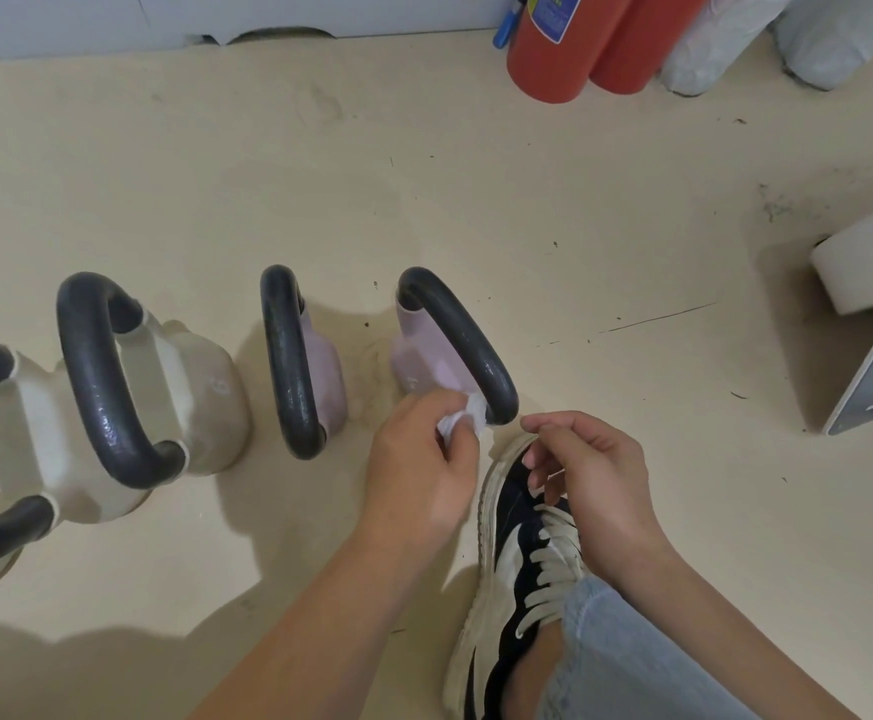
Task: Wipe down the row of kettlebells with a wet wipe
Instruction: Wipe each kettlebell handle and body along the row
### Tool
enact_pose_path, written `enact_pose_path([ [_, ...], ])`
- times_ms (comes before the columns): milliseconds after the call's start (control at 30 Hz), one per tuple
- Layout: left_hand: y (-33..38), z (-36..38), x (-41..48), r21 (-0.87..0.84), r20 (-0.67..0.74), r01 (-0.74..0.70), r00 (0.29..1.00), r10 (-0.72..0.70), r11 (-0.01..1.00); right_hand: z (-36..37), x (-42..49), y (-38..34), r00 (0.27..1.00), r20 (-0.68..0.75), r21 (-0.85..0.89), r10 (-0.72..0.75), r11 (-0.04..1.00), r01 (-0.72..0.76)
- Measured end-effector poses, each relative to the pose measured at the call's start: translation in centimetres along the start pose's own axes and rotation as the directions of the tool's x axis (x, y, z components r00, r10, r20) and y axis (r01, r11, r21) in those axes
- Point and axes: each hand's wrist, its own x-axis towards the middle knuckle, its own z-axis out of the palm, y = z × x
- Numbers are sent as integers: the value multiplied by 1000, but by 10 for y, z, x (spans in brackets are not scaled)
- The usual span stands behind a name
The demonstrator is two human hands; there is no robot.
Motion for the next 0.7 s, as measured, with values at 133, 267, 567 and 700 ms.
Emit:
enact_pose_path([
  [133,-4,5,-21,-22,22,13,1000,-13,1000,2,1,-1,1000,-12,-6,12,1000,-12],
  [267,-15,12,-38,-18,59,86,995,-85,996,4,2,-2,999,-11,-15,36,999,-36],
  [567,15,-1,-9,-276,-70,448,873,-482,851,17,14,2,992,116,-216,48,976,-22],
  [700,22,-15,-17,-244,14,518,847,-531,820,9,5,-14,965,177,-416,191,904,-103],
])
